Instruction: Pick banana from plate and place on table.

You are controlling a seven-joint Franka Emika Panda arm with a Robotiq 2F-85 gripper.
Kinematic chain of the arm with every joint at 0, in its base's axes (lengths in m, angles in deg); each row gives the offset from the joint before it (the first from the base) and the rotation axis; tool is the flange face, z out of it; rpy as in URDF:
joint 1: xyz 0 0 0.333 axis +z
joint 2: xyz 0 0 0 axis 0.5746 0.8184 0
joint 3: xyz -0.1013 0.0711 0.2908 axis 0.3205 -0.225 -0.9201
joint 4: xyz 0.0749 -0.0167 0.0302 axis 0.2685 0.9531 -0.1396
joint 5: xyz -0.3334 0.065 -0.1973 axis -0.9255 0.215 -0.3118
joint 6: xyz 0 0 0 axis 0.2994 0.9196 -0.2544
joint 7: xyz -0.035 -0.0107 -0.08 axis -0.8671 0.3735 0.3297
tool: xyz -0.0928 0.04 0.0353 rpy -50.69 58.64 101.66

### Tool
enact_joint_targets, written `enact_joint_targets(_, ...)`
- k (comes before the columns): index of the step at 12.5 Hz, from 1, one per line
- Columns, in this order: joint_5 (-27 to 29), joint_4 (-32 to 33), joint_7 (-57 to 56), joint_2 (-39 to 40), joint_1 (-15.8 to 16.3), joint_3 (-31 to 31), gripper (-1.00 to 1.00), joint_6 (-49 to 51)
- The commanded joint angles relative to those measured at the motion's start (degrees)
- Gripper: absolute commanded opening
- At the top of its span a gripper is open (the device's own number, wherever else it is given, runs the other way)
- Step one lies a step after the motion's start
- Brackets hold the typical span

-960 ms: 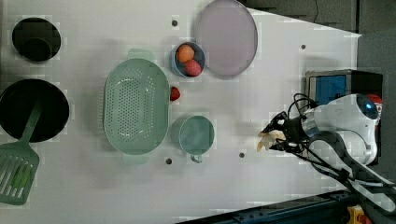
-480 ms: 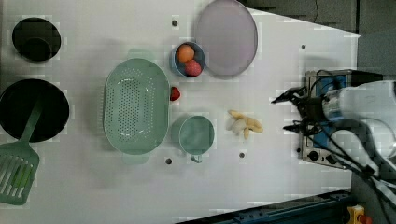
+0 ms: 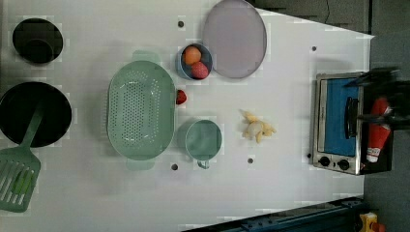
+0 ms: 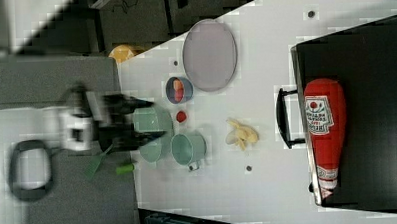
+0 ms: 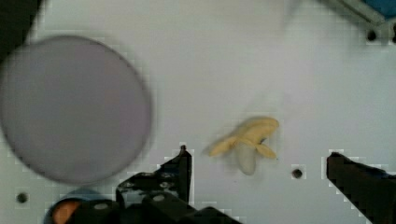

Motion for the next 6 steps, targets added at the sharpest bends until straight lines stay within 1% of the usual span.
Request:
enact_joint_targets(1, 1.38, -6.48, -3.33, -2.65, -0.02, 0.65, 1.00, 10.61)
enact_joint_targets(3, 1.61, -7.23, -3.33, -3.67, -0.01, 0.63, 1.00, 13.67)
enact_joint_targets(6, 1.74, -7.17, -3.33, -4.19, 0.01, 0.59, 1.00, 13.58)
